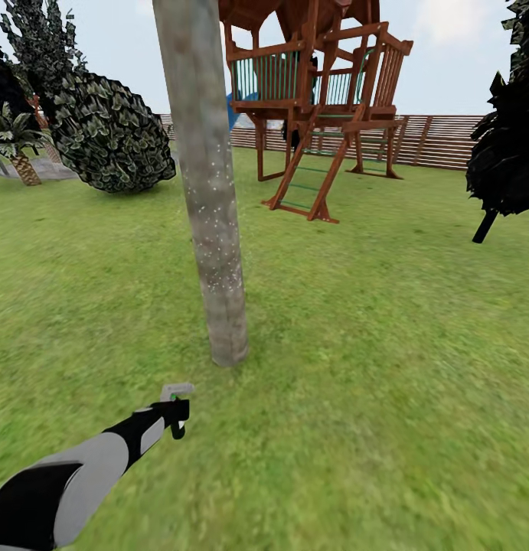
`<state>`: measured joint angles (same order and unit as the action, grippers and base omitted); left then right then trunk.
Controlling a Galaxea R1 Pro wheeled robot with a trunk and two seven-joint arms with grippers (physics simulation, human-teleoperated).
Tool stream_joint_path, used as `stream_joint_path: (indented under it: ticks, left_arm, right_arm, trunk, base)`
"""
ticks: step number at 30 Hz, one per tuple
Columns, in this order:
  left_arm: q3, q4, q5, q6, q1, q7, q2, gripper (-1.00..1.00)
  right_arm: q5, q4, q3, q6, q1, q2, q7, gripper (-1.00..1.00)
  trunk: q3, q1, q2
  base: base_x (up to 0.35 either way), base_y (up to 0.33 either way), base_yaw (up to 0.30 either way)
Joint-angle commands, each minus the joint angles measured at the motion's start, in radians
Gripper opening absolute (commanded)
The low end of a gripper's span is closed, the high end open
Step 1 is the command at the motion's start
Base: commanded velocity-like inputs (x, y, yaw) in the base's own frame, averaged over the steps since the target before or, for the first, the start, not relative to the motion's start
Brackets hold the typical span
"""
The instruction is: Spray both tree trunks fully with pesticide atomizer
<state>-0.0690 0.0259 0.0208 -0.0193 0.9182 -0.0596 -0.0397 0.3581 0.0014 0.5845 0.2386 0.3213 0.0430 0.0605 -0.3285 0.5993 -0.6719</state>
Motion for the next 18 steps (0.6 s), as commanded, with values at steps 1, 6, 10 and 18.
stream_joint_path:
  ticks: [1,6,10,18]
  left_arm:
    - [-0.006,0.001,0.002,-0.002,-0.002,-0.005,0.0,-1.0]
    - [-0.006,0.002,0.002,-0.002,-0.005,-0.005,0.0,-1.0]
    - [-0.006,0.002,0.002,-0.002,-0.005,-0.005,0.005,-1.0]
    - [0.0,0.022,0.003,-0.001,-0.005,-0.181,0.019,-1.0]
  right_arm:
    - [0.007,0.0,0.009,0.002,0.001,0.0,0.002,1.0]
    - [0.005,-0.004,0.009,0.003,0.001,0.015,0.034,1.0]
    - [0.005,-0.109,0.007,0.023,0.001,0.075,0.042,1.0]
    - [0.005,-0.316,0.003,-0.254,0.31,0.229,-0.086,1.0]
  trunk:
    - [-0.001,0.0,-0.001]
    - [-0.001,0.0,-0.001]
    - [-0.001,0.0,-0.001]
    - [-0.001,0.0,-0.001]
  base:
    - [0.0,0.0,0.0]
    - [0.0,0.0,0.0]
    - [0.0,0.0,0.0]
    - [0.0,0.0,0.0]
